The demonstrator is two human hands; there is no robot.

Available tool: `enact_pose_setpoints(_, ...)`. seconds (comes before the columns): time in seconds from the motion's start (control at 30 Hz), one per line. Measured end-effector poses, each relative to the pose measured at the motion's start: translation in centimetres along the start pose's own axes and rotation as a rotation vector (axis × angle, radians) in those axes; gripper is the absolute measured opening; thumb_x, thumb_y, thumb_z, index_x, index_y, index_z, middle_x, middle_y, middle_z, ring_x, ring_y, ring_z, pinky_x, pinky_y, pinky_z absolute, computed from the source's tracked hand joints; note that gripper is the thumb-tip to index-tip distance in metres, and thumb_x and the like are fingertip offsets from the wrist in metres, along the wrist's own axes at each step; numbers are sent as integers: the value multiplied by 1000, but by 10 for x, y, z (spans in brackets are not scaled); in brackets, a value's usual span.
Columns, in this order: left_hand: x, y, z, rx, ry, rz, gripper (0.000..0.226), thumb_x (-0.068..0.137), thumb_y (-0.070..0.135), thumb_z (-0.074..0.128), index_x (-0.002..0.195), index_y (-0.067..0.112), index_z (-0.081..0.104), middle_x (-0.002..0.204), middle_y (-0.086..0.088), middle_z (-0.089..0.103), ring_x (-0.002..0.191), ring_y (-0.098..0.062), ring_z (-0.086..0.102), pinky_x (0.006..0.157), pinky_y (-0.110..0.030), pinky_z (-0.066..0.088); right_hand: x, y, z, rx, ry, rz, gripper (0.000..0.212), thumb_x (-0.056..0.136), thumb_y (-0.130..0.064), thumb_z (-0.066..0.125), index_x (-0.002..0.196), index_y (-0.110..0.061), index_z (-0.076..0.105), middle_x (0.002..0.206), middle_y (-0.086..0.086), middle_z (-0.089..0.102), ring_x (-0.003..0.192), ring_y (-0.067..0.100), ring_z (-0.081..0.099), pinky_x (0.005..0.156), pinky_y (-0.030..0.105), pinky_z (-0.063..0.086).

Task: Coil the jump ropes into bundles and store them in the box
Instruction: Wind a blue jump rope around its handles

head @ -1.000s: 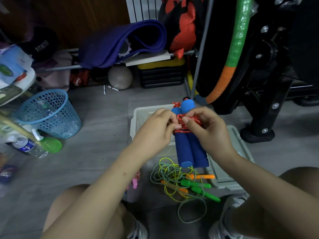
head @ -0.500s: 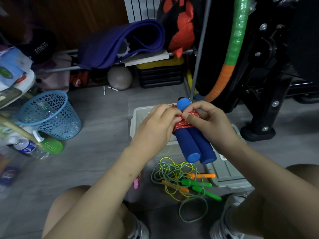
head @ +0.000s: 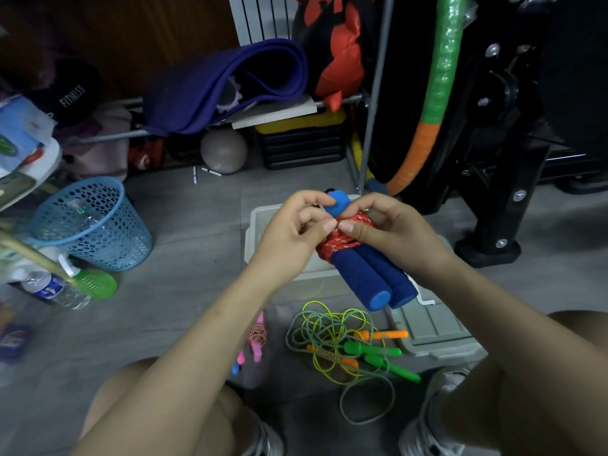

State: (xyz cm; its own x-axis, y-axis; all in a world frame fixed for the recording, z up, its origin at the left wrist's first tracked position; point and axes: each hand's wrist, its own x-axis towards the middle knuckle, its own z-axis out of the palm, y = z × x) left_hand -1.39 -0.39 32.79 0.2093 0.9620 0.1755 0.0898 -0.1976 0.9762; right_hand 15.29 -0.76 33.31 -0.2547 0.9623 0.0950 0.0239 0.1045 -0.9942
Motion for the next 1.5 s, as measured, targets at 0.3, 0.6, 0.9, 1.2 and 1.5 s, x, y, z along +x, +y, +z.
enact_pose_setpoints(0.3,-10,-4,10,207,280,95,24,74,8,77,74,28,64,82,7,61,71,-2,56,74,-21,48,1,5,6,48,159,-115,11,86,-5,63,83,-15,59,74,-10,69,72,4,61,70,17,48)
enact_pose_setpoints(0.6,-10,3,14,108,413,-21,11,72,12,80,73,20,72,85,-9,70,73,-24,67,73,-35,57,0,12,16,-8,227,-174,14,86,-10,66,81,-21,60,85,-1,69,80,7,64,76,20,47)
enact_pose_setpoints(0.9,-6,-1,7,470,248,213,12,80,25,68,78,14,64,86,14,54,78,-11,60,70,-33,55,-2,15,14,-79,235,-172,9,83,-27,70,83,-29,61,87,-3,69,86,16,66,81,33,51)
enact_pose_setpoints(1.2,-10,-7,4,445,156,303,13,85,22,60,85,9,60,97,17,49,96,-7,56,79,-34,57,0,12,7,140,115,-142,21,75,-11,68,95,-10,59,99,11,68,93,13,65,86,25,50)
enact_pose_setpoints(1.5,-11,-6,13,361,195,365,17,83,19,60,80,2,60,99,15,51,94,-6,58,79,-27,58,-1,16,16,-66,312,-234,10,86,-15,67,88,-24,62,91,1,70,88,15,68,83,34,53)
